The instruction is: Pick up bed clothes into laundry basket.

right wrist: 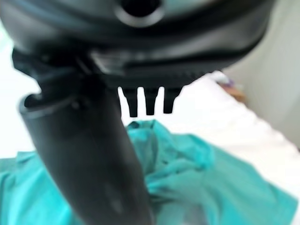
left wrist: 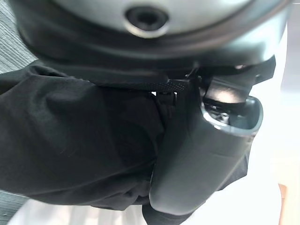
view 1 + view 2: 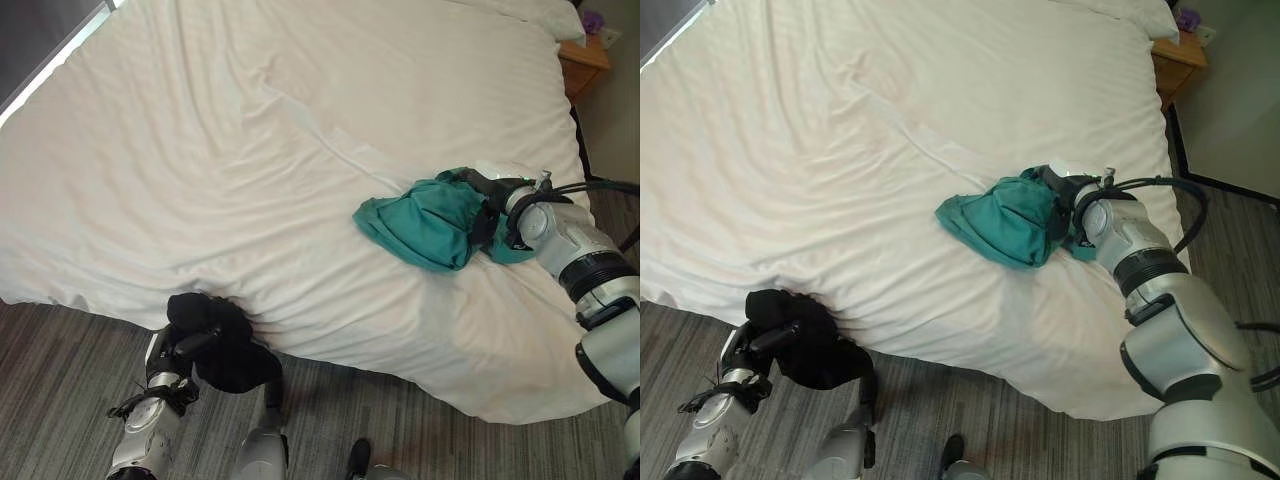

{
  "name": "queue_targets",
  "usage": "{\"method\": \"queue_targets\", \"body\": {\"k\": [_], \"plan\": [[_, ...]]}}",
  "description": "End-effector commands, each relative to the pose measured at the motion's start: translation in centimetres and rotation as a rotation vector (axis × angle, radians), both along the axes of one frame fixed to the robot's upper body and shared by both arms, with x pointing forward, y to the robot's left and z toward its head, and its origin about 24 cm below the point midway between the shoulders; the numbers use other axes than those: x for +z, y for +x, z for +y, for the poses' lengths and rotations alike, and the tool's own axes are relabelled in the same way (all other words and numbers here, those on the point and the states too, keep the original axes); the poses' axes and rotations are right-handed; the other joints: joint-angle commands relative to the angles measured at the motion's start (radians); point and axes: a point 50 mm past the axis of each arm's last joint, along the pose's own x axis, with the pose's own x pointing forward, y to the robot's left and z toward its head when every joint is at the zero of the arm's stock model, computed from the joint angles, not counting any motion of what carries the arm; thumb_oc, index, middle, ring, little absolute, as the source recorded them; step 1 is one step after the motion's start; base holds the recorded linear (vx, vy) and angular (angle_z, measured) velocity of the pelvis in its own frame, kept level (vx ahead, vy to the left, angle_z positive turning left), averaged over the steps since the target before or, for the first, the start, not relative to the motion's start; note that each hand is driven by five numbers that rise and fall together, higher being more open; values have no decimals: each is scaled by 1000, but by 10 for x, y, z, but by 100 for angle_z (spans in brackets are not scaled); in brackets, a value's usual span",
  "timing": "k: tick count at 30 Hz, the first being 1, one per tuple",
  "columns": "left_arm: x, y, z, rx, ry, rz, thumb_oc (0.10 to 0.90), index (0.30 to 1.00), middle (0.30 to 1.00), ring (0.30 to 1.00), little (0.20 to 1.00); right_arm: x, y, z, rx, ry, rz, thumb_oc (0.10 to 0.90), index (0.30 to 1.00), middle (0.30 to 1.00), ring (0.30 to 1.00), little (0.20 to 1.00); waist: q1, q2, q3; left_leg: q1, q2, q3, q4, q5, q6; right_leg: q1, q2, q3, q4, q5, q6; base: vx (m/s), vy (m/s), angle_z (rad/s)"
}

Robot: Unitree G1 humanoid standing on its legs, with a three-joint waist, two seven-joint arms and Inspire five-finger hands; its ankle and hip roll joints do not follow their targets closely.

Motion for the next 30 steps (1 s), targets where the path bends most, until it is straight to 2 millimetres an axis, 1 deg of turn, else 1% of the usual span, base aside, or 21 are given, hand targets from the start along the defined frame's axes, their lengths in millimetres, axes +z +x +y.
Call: {"method": "queue_targets", "body": {"k": [1, 3, 5, 6, 8, 10, 11, 13, 14, 16, 18, 19, 20, 21, 22, 23, 24, 25, 26, 28, 30], "plan": [[53, 39, -3, -98, 89, -257, 400, 300, 300, 300, 300, 45, 7, 2, -14, -14, -179, 800, 900, 900, 900, 900, 21, -22, -38, 95, 75, 26, 4, -157, -124, -82, -124, 37, 9, 25, 85, -46, -44, 4], [49, 42, -10, -101, 81, -248, 400, 300, 300, 300, 300, 36, 8, 2, -44, 23, -219, 800, 900, 900, 900, 900, 25, -4, -3, 60, 79, 14, 4, -139, -129, -116, -114, 46, 11, 29, 79, -85, -63, 3], [48, 46, -16, -107, 77, -246, 400, 300, 300, 300, 300, 31, 9, 3, -70, 39, -250, 800, 900, 900, 900, 900, 28, 5, 16, 32, 84, 12, 4, -126, -133, -147, -105, 53, 14, 34, 74, -82, -56, 6], [48, 48, -20, -108, 71, -251, 400, 300, 300, 300, 300, 28, 9, 3, -82, 47, -261, 400, 300, 300, 300, 300, 33, 9, 25, 15, 87, 12, 4, -119, -137, -159, -100, 54, 13, 36, 72, -77, -83, 5], [45, 47, -22, -95, 51, -248, 400, 300, 300, 300, 300, 23, 8, 3, -84, 34, -280, 400, 300, 300, 300, 300, 37, 14, 28, -12, 92, 13, 4, -114, -142, -179, -90, 56, 7, 35, 70, -37, -58, 3], [40, 46, -25, -65, 19, -234, 400, 300, 300, 300, 300, 12, 8, 15, -48, 70, -294, 400, 300, 300, 300, 300, 28, 16, 22, -13, 97, 14, 4, -116, -140, -184, -84, 60, 7, 30, 70, 0, 0, 0], [40, 47, -24, -48, 24, -230, 400, 300, 300, 300, 300, 11, 7, 21, -24, 79, -313, 400, 300, 300, 300, 300, 21, 14, 17, -7, 98, 13, 4, -119, -140, -179, -83, 62, 7, 28, 70, 40, 2, 1], [39, 49, -27, -42, 31, -223, 400, 300, 300, 300, 300, 10, 6, 24, -16, 92, -328, 400, 300, 300, 300, 300, 15, 10, 11, 1, 99, 12, 4, -123, -140, -172, -85, 61, 7, 25, 70, 17, 5, -1], [43, 55, -25, -19, 50, -233, 400, 300, 300, 300, 300, 23, 5, 24, 2, 108, -396, 400, 300, 300, 300, 300, 1, 1, -5, 17, 98, 12, 4, -132, -139, -156, -89, 59, 7, 23, 70, 38, 17, -2], [53, 61, -20, -3, 71, -272, 400, 300, 300, 300, 300, 42, -1, 10, -29, 179, -500, 400, 300, 300, 300, 300, -12, -7, -24, 52, 92, 13, 4, -151, -136, -124, -99, 55, 7, 18, 74, 56, 25, 5], [54, 61, -21, -5, 72, -273, 400, 300, 300, 300, 300, 43, -1, 10, -31, 179, -501, 400, 300, 300, 300, 300, -11, -7, -25, 48, 92, 13, 4, -147, -135, -128, -99, 55, 7, 22, 74, 49, 26, 7], [72, 69, -8, 47, 125, -325, 400, 300, 300, 300, 300, 84, -16, -21, -115, 456, -747, 400, 300, 300, 300, 300, -32, -18, -72, 94, 81, 15, 4, -174, -131, -90, -110, 50, 7, 18, 82, 94, 48, 1], [75, 69, -3, 71, 144, -330, 400, 300, 300, 300, 300, 92, -23, -29, -127, 534, -818, 400, 300, 300, 300, 300, -35, -22, -85, 103, 78, 17, 4, -176, -128, -83, -113, 48, 7, 22, 85, 141, 52, 10], [80, 69, 4, 100, 170, -339, 400, 300, 300, 300, 300, 106, -33, -38, -127, 576, -903, 400, 300, 300, 300, 300, -42, -24, -99, 120, 78, 19, 4, -188, -128, -68, -115, 46, 8, 16, 87, 32, 24, 11], [81, 69, 4, 97, 172, -339, 400, 300, 300, 300, 300, 105, -34, -39, -130, 577, -904, 400, 300, 300, 300, 300, -40, -25, -100, 116, 77, 19, 4, -182, -127, -72, -116, 46, 7, 22, 87, 84, 11, 13], [92, 62, 18, 152, 218, -379, 400, 300, 300, 300, 300, 137, -63, -59, -112, 575, -1097, 400, 300, 300, 300, 300, -54, -24, -124, 148, 79, 19, 4, -199, -127, -42, -117, 45, 16, 9, 88, 41, 13, 6], [95, 55, 24, 172, 232, -391, 400, 300, 300, 300, 300, 140, -75, -65, -105, 542, -1148, 400, 300, 300, 300, 300, -55, -23, -134, 154, 81, 18, 4, -195, -125, -36, -115, 44, 17, 13, 87, 58, 8, 6], [95, 55, 24, 170, 234, -390, 400, 300, 300, 300, 300, 139, -76, -66, -108, 542, -1147, 400, 300, 300, 300, 300, -53, -25, -135, 155, 81, 18, 4, -196, -125, -35, -115, 44, 17, 13, 87, 41, -19, 9], [108, 50, 36, 170, 370, -394, 400, 300, 300, 300, 300, 161, -101, -79, -119, 417, -1249, 400, 300, 300, 300, 300, -69, -22, -155, 187, 89, 23, 4, -208, -128, -9, -107, 50, 20, -8, 85, 22, -40, 7], [116, 53, 37, 143, 478, -390, 400, 300, 300, 300, 300, 178, -117, -78, -83, 346, -1322, 400, 300, 300, 300, 300, -85, -21, -173, 196, 100, 31, 4, -201, -129, -5, -100, 56, 18, -6, 83, -17, -71, 4], [121, 55, 39, 146, 516, -393, 400, 300, 300, 300, 300, 182, -122, -77, -74, 341, -1345, 400, 300, 300, 300, 300, -90, -18, -180, 205, 109, 38, 4, -202, -131, -4, -94, 62, 19, -9, 81, -41, -63, -19]]}}
